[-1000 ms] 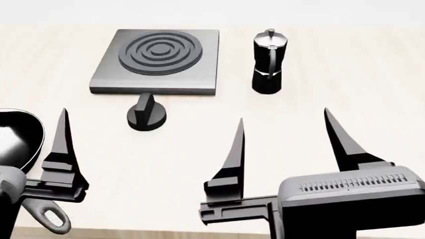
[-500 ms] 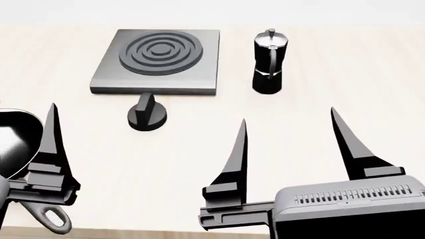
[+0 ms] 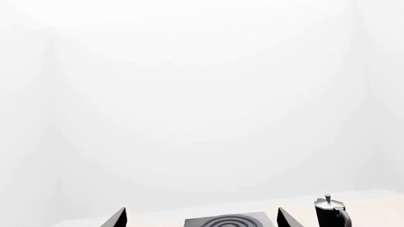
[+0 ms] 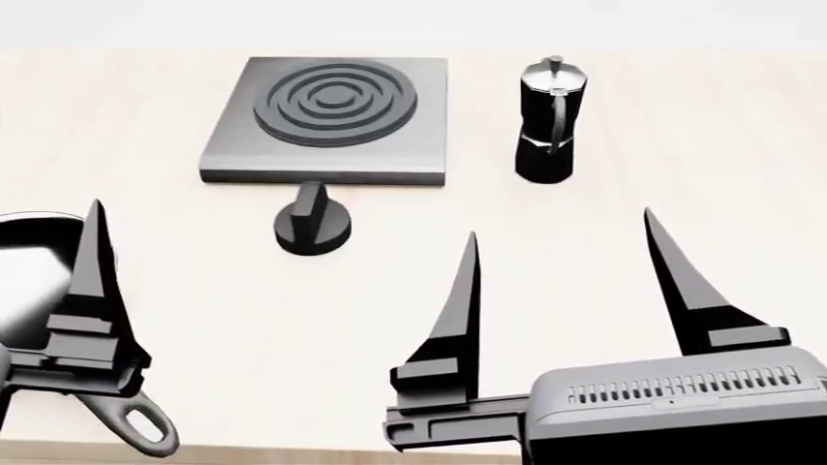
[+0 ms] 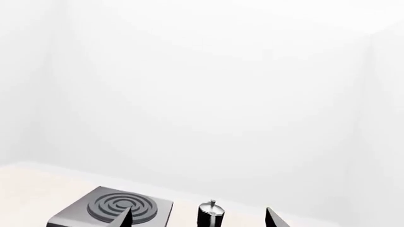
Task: Turn on the stove.
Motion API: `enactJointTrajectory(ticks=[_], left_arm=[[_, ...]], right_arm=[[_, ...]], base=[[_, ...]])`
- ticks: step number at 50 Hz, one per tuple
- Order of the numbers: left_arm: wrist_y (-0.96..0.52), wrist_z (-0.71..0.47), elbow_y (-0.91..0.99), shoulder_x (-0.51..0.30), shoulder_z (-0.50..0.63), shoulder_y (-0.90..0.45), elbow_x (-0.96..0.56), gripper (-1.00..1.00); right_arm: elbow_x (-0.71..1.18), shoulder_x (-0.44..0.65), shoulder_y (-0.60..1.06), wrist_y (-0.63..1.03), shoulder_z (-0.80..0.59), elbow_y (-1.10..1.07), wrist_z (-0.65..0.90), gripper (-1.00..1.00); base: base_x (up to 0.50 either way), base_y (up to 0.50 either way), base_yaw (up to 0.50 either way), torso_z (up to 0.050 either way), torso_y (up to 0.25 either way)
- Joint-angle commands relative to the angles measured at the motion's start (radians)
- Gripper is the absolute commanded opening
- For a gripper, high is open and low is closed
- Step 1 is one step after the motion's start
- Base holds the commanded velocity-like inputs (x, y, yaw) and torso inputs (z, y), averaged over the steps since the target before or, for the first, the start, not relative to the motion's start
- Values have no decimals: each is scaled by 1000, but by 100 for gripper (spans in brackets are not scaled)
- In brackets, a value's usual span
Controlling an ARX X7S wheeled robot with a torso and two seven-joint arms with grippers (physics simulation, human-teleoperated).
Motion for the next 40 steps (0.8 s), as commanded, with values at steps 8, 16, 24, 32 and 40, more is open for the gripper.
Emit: enactJointTrajectory(ticks=[8, 16, 24, 32, 40], left_arm=[[-2, -12, 1, -7, 2, -3, -12, 100], [-3, -19, 3, -13, 11, -4, -8, 100], [-1, -22, -2, -16, 8, -5, -16, 100], [2, -27, 2, -21, 9, -3, -18, 100], [-2, -33, 5, -24, 9, -3, -22, 100]], right_arm=[[29, 12, 2, -7, 3, -2, 18, 100], [44, 19, 4, -4, 4, -2, 30, 100], [56, 28, 7, -1, -5, -1, 45, 100], [72, 39, 8, -8, -8, 1, 58, 100], [100, 48, 10, -7, -6, -4, 74, 100]], base=[[0, 98, 0, 0, 0], [0, 98, 0, 0, 0], [0, 98, 0, 0, 0], [0, 100, 0, 0, 0], [0, 99, 0, 0, 0]])
